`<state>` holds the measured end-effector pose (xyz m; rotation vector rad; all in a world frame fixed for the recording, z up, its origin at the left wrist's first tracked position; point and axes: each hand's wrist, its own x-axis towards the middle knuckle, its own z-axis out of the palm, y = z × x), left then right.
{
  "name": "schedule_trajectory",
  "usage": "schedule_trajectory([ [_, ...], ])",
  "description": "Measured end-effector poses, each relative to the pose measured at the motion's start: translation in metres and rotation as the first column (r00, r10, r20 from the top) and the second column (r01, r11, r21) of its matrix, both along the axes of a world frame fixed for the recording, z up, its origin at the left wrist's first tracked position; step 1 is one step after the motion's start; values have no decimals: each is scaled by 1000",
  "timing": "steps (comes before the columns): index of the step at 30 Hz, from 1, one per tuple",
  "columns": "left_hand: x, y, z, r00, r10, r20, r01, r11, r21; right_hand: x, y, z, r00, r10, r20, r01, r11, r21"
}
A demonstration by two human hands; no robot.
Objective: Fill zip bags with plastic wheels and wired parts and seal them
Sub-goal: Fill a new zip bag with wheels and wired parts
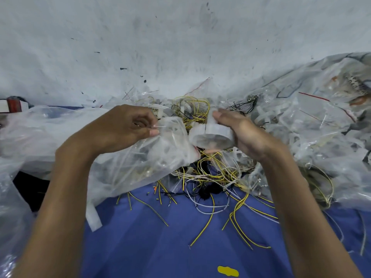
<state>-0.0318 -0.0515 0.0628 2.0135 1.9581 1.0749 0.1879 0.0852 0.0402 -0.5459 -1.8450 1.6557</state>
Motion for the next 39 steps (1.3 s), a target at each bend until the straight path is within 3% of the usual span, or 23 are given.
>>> schedule_trajectory([
  [4,11,0,3,996,-78,45,77,997,8,-11,-17,-1,977,183,107,-187,982,31],
  [6,17,-1,4,991,-123,60,124,992,-7,-18,-25,-2,973,202,109,-201,979,-25],
  [9,22,-1,5,991,-116,64,118,993,-25,-28,-32,-3,986,168,12,-167,984,-69],
  [15,29,1,7,975,200,-98,-200,980,17,-38,-37,0,986,13,-169,-10,1000,19],
  [20,39,7,7,987,156,42,-158,985,66,-46,-41,0,916,32,-399,-92,987,-131],
  [23,41,12,7,978,178,109,-197,961,194,-46,-38,-1,900,88,-426,-152,982,-116],
  [26,41,14,7,968,162,192,-210,942,264,-40,-34,-2,952,47,-304,-36,998,42],
  [29,40,9,10,966,82,247,-153,946,286,-36,-32,0,990,-92,-108,125,925,359],
  [32,48,9,9,980,13,200,-68,961,270,-37,-39,4,968,-167,187,18,789,614],
  [36,75,17,0,981,-151,120,130,977,167,-39,-62,2,910,-85,406,-233,705,670],
  [39,82,19,-4,979,-206,10,203,969,142,-41,-70,-7,865,-79,495,-266,766,586],
])
